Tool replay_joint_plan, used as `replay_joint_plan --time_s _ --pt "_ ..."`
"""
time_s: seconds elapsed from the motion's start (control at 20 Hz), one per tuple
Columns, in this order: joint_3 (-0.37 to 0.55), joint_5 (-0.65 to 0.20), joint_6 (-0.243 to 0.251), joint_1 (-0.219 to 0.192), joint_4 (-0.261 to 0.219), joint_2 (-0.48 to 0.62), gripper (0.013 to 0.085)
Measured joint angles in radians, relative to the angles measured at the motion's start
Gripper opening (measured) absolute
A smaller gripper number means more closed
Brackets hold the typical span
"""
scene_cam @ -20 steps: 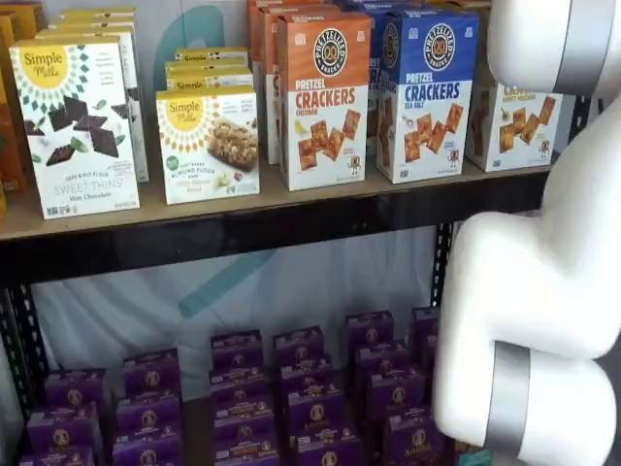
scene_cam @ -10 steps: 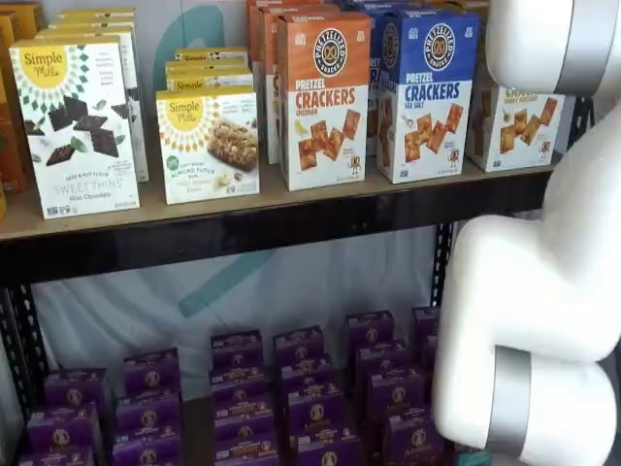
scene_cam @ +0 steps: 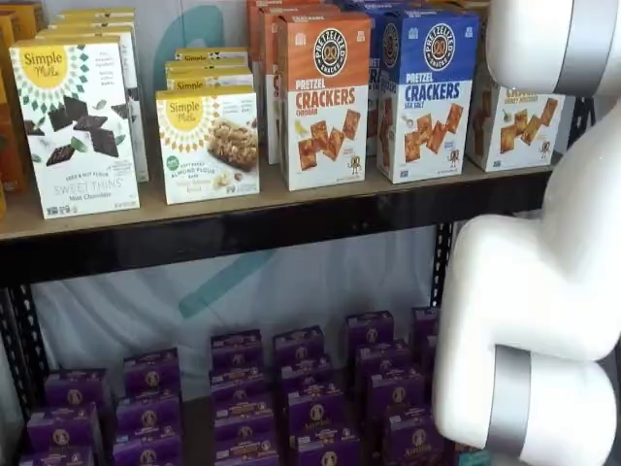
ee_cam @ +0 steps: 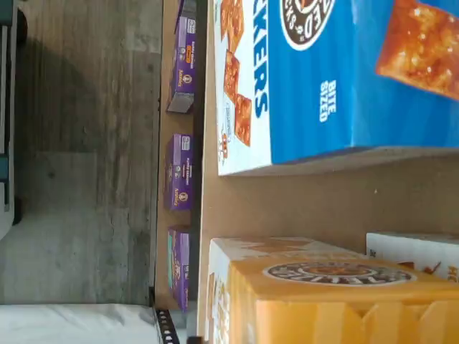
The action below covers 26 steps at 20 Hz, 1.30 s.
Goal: Retrieve the yellow and white box located on the top shelf, the sixth one from the left
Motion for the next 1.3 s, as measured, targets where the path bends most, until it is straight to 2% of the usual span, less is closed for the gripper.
replay_joint_plan --time_s 0.15,0.65,0.8,1.2,1.25,1.3 --pt "-0.002 0.0 -0.002 0.0 -0.002 0.0 0.073" --pt "-0.008 0.002 -0.01 -0.011 0.002 0.0 0.073" --pt "-0.005 0.002 -0.015 -0.017 0.003 -0.005 0.065" --pt "-0.004 0.005 -0.026 -0.03 0.011 -0.013 0.065" --pt "-0.005 0.007 -0.026 -0.031 0.011 -0.013 0.061" --pt "-0.006 0.01 -0.026 -0.031 0.012 -0.014 0.061"
